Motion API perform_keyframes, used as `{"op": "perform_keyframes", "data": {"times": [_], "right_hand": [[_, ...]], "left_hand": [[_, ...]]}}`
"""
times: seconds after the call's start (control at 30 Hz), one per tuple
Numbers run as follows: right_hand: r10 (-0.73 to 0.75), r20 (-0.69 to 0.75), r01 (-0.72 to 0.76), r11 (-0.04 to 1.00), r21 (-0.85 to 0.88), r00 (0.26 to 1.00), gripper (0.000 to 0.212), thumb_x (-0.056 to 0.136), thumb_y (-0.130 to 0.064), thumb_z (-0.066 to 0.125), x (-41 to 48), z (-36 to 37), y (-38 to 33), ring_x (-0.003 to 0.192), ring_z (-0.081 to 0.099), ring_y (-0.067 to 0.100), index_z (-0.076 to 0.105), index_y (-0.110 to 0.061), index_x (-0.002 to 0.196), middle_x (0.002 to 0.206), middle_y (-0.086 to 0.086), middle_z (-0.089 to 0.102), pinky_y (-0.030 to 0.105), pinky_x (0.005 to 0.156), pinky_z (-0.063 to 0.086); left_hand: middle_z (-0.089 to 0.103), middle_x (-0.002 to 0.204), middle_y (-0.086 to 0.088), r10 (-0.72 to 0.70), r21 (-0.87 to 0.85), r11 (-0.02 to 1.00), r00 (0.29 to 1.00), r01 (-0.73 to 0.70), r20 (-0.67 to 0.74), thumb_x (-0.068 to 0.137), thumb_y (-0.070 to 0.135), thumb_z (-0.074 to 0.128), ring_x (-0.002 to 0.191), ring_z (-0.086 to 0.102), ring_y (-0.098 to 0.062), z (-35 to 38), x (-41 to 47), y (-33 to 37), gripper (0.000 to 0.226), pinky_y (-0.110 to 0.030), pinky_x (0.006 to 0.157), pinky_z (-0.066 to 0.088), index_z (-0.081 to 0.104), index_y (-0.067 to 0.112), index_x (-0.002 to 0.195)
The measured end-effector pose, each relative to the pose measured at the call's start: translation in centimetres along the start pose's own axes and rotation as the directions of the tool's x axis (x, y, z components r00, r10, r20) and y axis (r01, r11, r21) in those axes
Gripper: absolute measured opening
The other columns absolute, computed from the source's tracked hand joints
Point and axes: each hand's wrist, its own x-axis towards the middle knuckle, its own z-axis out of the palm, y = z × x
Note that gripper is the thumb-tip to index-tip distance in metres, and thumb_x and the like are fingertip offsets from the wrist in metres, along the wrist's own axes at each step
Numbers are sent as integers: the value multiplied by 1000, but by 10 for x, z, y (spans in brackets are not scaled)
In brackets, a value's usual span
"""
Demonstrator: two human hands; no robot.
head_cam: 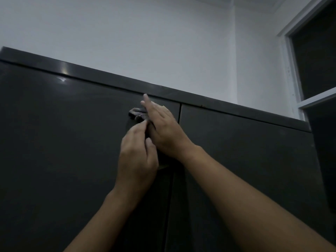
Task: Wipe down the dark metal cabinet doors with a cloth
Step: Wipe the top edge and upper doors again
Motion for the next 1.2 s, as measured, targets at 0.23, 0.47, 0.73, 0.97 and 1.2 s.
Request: {"op": "perform_keyframes", "data": {"times": [0.23,0.47,0.73,0.97,1.2], "right_hand": [[224,171,-273,889,368,960,64,89,1,45,-31,-49,-5,150,19,5,44,-23,149,158,-4,36,28,124,16],[357,16,-357,934,-4,934,59,80,-24,48,-109,-115,62,142,36,6,55,-37,138,146,-20,50,49,121,21],[653,-240,-689,716,-113,718,51,92,-28,50,-208,-185,144,144,32,23,48,-28,143,152,0,43,55,115,32],[632,-95,-636,740,-219,769,57,96,-19,55,-271,-220,182,149,20,21,38,-35,148,162,-5,25,58,118,24],[731,-160,-739,674,14,663,72,95,-40,61,-308,-229,199,151,16,18,23,-27,155,165,0,14,41,121,23]], "left_hand": [[8,164,-19,-24,143,990,972,-10,232,104,23,38,151,-2,-31,24,7,25,67,-46,124,11,2,6,158],[38,146,-15,99,308,937,972,-163,214,99,43,48,126,38,-34,68,38,30,61,-48,105,38,34,13,151],[38,142,-11,285,316,863,897,-393,338,97,50,45,124,37,-31,152,-5,84,61,-44,106,40,34,21,149],[49,137,-9,395,258,760,739,-597,546,94,50,49,123,47,-29,205,-108,127,59,-41,103,44,42,23,146],[49,128,-12,339,331,805,840,-492,424,96,40,54,115,44,-31,218,-78,136,52,-46,93,49,48,17,142]]}}
